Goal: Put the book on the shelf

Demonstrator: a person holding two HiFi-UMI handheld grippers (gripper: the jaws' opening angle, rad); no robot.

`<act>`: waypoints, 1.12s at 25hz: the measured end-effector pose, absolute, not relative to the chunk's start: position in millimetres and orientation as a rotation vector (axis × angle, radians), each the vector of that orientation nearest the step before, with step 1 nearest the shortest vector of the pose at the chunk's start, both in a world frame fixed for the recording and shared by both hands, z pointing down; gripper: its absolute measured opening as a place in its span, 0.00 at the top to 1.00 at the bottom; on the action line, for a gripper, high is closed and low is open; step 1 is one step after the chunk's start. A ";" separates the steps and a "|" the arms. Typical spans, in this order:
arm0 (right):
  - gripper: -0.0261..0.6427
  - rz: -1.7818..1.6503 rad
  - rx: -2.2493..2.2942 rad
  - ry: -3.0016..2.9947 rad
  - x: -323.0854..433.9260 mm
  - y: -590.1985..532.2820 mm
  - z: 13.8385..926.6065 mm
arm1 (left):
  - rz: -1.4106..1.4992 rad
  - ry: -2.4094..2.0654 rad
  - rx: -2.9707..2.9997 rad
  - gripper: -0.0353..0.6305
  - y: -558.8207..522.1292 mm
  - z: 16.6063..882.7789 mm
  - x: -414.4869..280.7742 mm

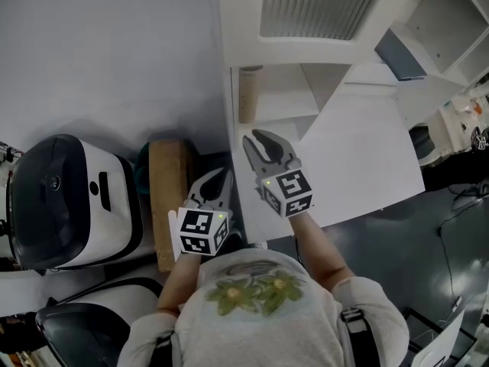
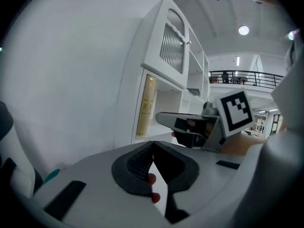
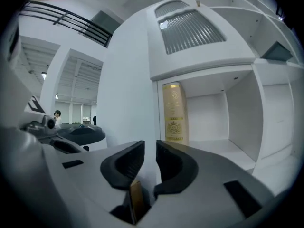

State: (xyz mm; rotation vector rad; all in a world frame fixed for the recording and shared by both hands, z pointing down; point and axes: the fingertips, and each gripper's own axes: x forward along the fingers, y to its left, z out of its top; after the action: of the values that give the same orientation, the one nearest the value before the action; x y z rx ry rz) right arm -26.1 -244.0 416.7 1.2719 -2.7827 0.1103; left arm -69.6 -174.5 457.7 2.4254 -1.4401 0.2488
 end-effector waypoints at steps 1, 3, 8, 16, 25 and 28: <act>0.84 0.091 1.272 -2.786 -26.6 -235.5 414.4 | 0.246 -1.441 2.427 0.91 -174.1 456.8 -69.2; 0.87 0.064 1.274 -2.789 -26.3 -219.8 412.0 | 0.238 -1.445 2.429 0.91 -172.8 454.2 -68.7; 0.91 0.111 1.307 -2.788 -14.9 -183.1 420.3 | 0.217 -1.413 2.443 0.91 -161.2 450.1 -60.0; 0.92 0.193 1.321 -2.764 -10.5 -151.5 430.1 | 0.226 -1.361 2.475 0.91 -150.8 452.5 -45.6; 0.92 0.181 1.333 -2.749 -6.7 -147.5 427.5 | 0.215 -1.347 2.504 0.91 -146.7 445.2 -38.1; 0.92 0.189 1.333 -2.743 -5.7 -147.0 428.6 | 0.217 -1.347 2.505 0.91 -145.5 444.7 -37.6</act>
State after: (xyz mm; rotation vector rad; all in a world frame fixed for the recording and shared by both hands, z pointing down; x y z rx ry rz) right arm -5.7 -147.0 428.6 1.3333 -2.7432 0.1894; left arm -37.6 -145.5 444.7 2.5047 -1.3467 0.2170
